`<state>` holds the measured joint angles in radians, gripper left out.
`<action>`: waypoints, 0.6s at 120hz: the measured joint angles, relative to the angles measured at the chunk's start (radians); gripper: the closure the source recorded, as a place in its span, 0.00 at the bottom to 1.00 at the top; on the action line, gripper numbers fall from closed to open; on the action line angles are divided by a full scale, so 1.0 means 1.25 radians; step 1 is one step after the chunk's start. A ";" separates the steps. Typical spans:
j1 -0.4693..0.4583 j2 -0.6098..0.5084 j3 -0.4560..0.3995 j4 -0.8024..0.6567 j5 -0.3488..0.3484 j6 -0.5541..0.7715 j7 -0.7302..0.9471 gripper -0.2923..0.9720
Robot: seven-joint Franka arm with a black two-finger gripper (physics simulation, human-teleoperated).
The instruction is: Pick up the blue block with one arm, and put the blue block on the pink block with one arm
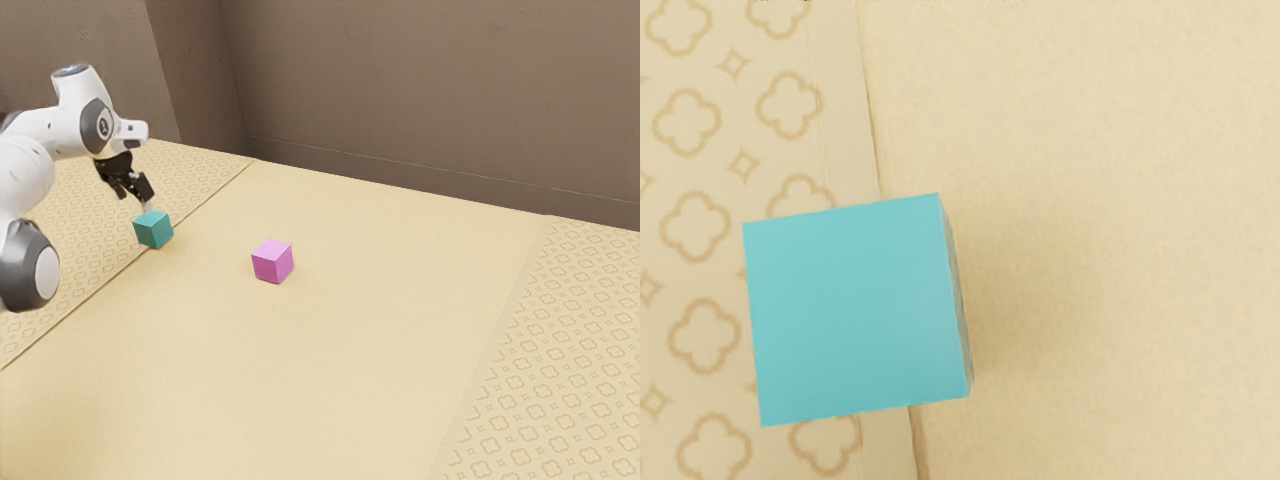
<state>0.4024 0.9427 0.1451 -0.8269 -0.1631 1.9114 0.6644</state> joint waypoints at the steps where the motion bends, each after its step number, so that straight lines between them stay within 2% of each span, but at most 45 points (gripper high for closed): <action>1: 0.002 0.004 -0.003 0.005 0.000 0.000 0.002 0.23; 47: 0.017 0.027 -0.021 0.030 -0.004 0.012 0.071 0.23; 61: 0.025 0.090 -0.033 0.123 -0.005 0.003 0.084 0.23; 72: 0.032 0.106 -0.042 0.146 -0.006 -0.001 0.093 0.23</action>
<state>0.4429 1.0749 0.0929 -0.6443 -0.1704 1.9096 0.7812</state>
